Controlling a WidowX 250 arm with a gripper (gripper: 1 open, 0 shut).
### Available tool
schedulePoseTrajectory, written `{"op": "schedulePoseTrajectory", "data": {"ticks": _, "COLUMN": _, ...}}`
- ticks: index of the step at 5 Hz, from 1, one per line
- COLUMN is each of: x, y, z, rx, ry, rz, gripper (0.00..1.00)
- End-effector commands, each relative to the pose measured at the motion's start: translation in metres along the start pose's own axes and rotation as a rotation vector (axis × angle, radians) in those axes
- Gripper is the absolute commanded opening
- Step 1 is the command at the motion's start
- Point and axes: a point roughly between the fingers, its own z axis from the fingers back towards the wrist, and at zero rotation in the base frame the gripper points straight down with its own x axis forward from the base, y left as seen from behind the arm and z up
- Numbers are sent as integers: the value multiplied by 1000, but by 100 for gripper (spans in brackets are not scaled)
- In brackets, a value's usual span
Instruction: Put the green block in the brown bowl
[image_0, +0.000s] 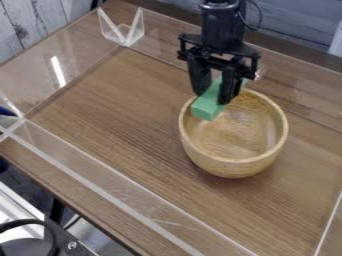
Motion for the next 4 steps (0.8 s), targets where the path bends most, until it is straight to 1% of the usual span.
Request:
{"op": "schedulePoseTrajectory", "data": {"ticks": 1, "x": 5, "y": -12, "z": 4, "rx": 6, "ry": -31, "rz": -31, "gripper": 0}}
{"op": "schedulePoseTrajectory", "data": {"ticks": 4, "x": 3, "y": -42, "z": -20, "rx": 9, "ry": 11, "rz": -99, "gripper": 0}}
